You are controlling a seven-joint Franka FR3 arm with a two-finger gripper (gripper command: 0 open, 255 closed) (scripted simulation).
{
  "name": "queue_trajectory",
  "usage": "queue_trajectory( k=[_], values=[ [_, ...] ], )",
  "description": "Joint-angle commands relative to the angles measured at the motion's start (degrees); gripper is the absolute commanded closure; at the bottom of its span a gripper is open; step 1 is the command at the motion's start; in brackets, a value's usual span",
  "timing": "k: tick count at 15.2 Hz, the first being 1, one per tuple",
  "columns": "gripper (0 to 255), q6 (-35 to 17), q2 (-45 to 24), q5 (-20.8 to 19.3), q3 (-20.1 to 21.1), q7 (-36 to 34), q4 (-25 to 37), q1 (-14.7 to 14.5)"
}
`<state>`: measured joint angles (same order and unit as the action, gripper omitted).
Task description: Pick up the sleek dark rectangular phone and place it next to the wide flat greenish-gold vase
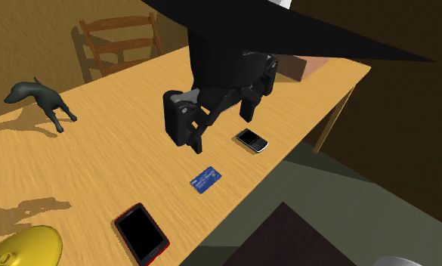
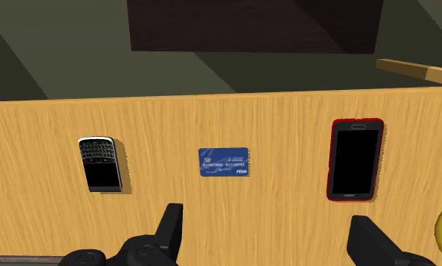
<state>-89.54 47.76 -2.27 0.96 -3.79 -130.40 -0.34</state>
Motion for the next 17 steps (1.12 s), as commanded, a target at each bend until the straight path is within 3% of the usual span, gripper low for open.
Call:
queue_trajectory(
  k=[1,9,17],
  values=[
    [0,0.0,0.0,0.0,0.0,0.0,0.0,0.0],
    [0,-13.15,-0.33,-4.7,-9.37,10.66,-10.87,1.12],
    [0,-27.84,-7.7,-8.44,-19.97,21.75,-16.19,1.86]
  ],
)
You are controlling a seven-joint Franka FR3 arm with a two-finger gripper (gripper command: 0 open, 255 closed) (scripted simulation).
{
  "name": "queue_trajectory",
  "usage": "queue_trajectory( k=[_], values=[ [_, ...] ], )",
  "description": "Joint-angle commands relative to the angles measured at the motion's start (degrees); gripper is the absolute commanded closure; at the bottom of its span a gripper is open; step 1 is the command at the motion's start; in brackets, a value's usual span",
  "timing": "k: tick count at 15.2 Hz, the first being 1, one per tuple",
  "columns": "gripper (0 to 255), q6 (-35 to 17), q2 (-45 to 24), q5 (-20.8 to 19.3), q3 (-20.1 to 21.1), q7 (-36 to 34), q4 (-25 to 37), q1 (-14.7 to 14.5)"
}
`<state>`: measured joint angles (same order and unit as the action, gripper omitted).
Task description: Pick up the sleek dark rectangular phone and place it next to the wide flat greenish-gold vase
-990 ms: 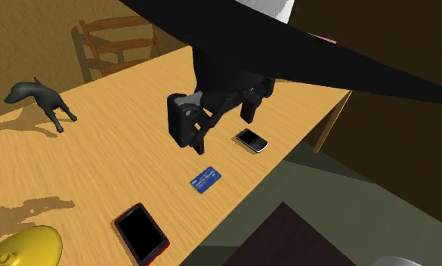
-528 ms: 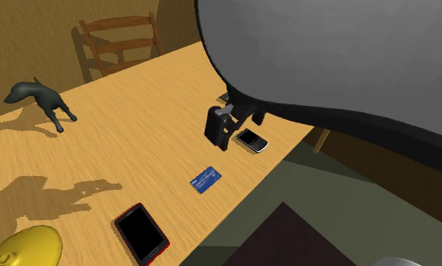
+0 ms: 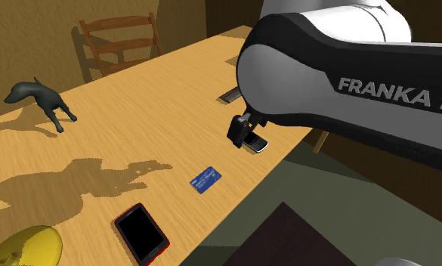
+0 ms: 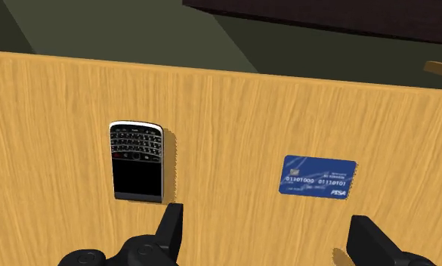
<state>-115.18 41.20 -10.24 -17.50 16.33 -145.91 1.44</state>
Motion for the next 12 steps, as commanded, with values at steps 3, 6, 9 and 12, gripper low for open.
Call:
queue_trajectory(
  k=[3,6,9,12],
  values=[
    [0,-7.93,-5.76,-0.89,-5.83,6.18,-1.1,-0.34],
    [0,-13.59,-11.27,-0.28,-10.45,11.19,-0.63,-1.52],
    [0,-18.98,-17.58,1.94,-15.47,17.04,0.69,-3.67],
    [0,-23.82,-24.73,6.74,-20.91,24.4,2.87,-6.92]
  ],
)
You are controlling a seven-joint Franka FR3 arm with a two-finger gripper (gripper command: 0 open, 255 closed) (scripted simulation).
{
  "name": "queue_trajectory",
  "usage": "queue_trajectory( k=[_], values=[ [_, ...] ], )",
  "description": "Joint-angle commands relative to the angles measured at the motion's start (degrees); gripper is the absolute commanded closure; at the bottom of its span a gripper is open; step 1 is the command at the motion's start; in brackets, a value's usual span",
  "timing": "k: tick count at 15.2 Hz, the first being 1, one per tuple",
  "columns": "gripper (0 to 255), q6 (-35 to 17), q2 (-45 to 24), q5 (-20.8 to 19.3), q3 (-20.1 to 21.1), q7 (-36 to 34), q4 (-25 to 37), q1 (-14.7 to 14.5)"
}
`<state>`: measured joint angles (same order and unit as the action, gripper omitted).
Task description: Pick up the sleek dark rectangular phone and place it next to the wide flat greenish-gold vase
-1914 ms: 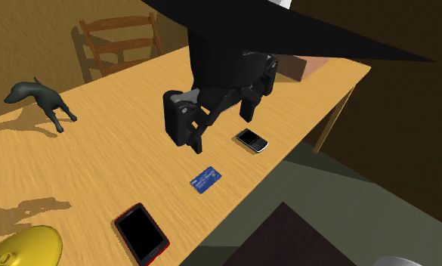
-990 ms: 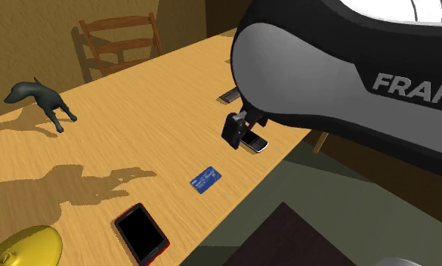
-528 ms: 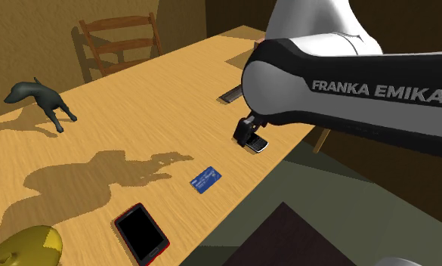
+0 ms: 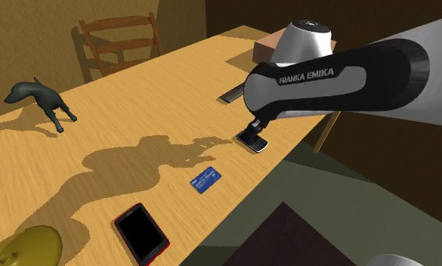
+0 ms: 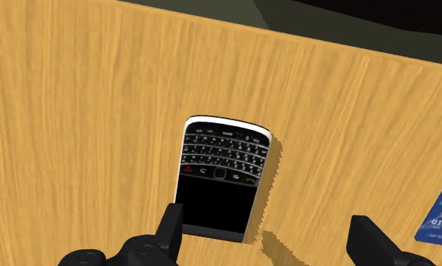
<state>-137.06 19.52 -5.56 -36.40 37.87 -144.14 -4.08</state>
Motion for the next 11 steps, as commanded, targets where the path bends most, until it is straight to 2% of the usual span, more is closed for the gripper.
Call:
queue_trajectory(
  k=[1,2,9,11],
  values=[
    [0,-3.35,-5.67,4.46,-3.94,5.81,2.03,-2.76],
    [0,-4.38,-7.9,6.79,-5.48,8.44,2.86,-3.89],
    [0,-9.73,-14.12,14.09,-7.29,13.68,2.09,-6.5],
    [0,-10.13,-14.69,14.88,-7.36,14.24,2.07,-6.68]
  ],
)
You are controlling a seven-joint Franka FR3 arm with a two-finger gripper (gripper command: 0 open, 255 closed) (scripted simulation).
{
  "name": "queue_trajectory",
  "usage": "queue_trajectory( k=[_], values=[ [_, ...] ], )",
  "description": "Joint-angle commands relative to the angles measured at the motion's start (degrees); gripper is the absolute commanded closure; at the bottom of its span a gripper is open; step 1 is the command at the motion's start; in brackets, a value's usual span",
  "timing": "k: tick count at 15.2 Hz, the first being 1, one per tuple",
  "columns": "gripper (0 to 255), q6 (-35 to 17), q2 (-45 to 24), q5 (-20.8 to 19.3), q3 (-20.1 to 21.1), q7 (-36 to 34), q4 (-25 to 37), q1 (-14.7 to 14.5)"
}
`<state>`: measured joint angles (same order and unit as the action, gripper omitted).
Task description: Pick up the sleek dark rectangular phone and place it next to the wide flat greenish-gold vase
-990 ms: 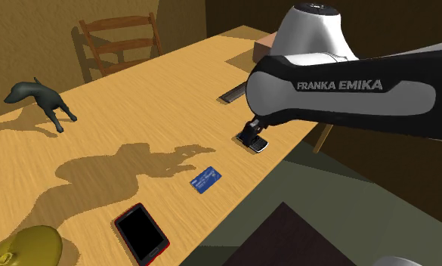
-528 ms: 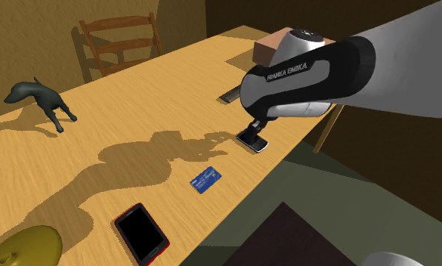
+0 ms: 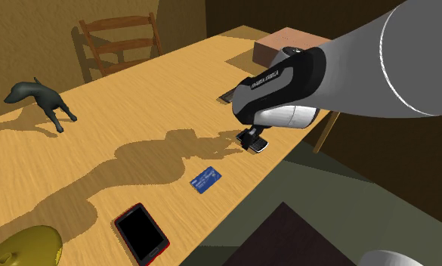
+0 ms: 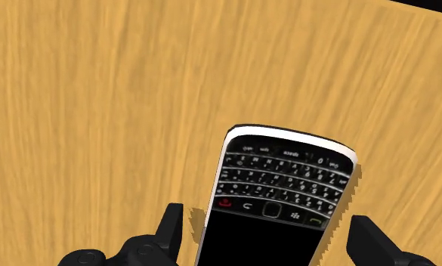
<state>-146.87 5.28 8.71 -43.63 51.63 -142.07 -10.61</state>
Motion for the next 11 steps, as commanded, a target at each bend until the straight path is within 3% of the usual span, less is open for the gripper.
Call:
queue_trajectory(
  k=[1,6,7,11],
  values=[
    [0,-0.32,-0.45,0.6,-0.12,0.48,0.01,-0.13],
    [0,-0.31,-0.44,0.6,-0.11,0.47,0.01,-0.13],
    [255,-0.31,-0.44,0.6,-0.11,0.47,0.01,-0.13],
    [255,-0.32,-0.46,0.63,-0.13,0.52,0.01,-0.13]
  ],
)
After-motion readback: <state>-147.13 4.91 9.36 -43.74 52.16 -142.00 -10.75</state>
